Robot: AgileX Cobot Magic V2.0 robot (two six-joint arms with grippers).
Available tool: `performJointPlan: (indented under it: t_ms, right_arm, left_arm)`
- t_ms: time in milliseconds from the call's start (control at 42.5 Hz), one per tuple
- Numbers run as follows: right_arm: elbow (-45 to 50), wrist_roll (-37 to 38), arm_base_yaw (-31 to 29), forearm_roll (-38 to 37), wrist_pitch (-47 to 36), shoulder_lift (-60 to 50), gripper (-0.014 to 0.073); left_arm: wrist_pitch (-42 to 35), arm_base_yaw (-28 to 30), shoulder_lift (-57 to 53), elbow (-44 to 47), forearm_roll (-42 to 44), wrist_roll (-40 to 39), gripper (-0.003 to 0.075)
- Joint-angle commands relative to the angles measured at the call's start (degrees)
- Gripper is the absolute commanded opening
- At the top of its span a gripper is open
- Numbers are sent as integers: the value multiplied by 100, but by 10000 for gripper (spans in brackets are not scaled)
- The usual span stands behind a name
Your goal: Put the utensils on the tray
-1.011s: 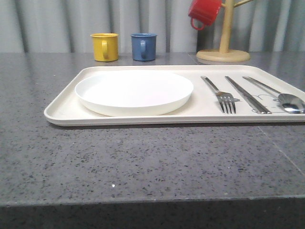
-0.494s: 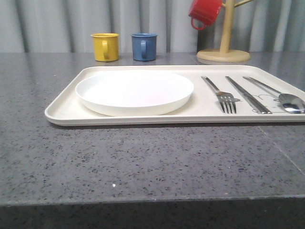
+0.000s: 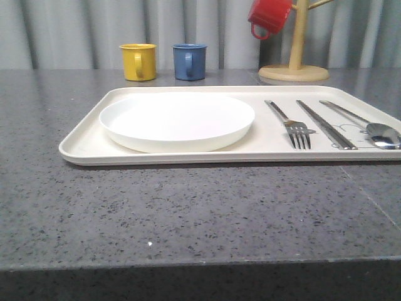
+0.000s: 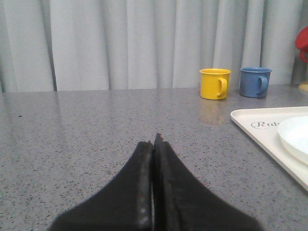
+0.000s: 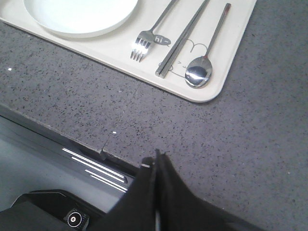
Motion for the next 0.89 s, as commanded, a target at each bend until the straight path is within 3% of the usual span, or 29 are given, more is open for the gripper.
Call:
performJointPlan:
  t_ms: [0, 94, 306, 400, 776, 870]
  right_arm:
    - [68, -42, -195, -70, -609, -197, -67]
    - [580, -42, -481, -75, -1345, -645, -67]
    - [2661, -42, -1154, -66, -4100, -1815, -67]
    - [3441, -42, -1337, 70, -4873, -2143, -67]
    - [5134, -42, -1626, 77, -6562, -2828, -67]
    - [5110, -42, -1645, 77, -6506, -2828, -67]
  left_arm:
    - [-477, -39, -123, 62, -44, -57, -20]
    - [-477, -39, -123, 62, -44, -57, -20]
    - [-477, -39, -123, 62, -44, -57, -20]
    - [-477, -39, -123, 62, -44, -57, -20]
    - [-477, -39, -112, 62, -44, -57, -20]
    - [-477, -39, -114, 62, -44, -57, -20]
